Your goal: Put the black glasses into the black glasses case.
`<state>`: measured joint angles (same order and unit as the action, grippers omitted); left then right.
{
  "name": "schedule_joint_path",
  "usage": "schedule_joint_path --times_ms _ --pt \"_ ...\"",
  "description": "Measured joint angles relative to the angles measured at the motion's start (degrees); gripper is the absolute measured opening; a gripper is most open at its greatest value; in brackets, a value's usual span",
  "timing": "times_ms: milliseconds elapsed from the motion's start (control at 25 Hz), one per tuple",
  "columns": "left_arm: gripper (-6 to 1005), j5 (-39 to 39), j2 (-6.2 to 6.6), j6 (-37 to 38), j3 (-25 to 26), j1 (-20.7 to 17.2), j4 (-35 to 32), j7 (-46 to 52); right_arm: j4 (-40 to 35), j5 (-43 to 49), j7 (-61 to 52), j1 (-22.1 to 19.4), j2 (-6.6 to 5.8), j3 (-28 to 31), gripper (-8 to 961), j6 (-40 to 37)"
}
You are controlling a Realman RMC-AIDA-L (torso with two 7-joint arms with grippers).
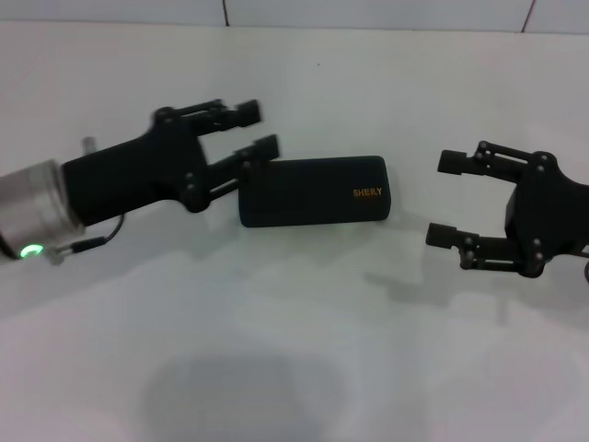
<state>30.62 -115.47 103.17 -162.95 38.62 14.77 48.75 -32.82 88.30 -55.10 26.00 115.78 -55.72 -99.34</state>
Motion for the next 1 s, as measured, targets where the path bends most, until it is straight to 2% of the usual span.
schedule_joint_path --times_ms 120,280,440,600,840,1000 --pt "479 0.35 -0.31 1.14 -0.01 -2.98 0.16 -1.68 1.53 -0.05 2.77 0.75 0.07 -0.07 776 -0.57" --pt "493 -0.89 -1.02 3.14 0.0 -4.87 0.23 -4.5 2.22 -0.14 5.19 1.43 0.19 -0.69 776 -1.23" --pt "699 -0.97 -1.92 3.26 0.0 -6.98 0.22 -7.98 5.57 -0.16 7.52 3.1 0.21 -0.79 776 -1.27" --pt "880 -1.68 -2.24 3.26 0.0 -7.78 0.23 -9.43 8.54 -0.17 10.33 3.68 0.3 -0.84 776 -1.32" --pt "888 -2.42 -2.81 2.77 0.0 -7.55 0.22 -9.85 9.88 -0.21 13.49 3.37 0.41 -0.87 776 -1.74" --pt "885 -1.96 -3.7 2.86 0.0 -8.08 0.23 -12.1 10.59 -0.21 14.62 3.33 0.41 -0.88 776 -1.63"
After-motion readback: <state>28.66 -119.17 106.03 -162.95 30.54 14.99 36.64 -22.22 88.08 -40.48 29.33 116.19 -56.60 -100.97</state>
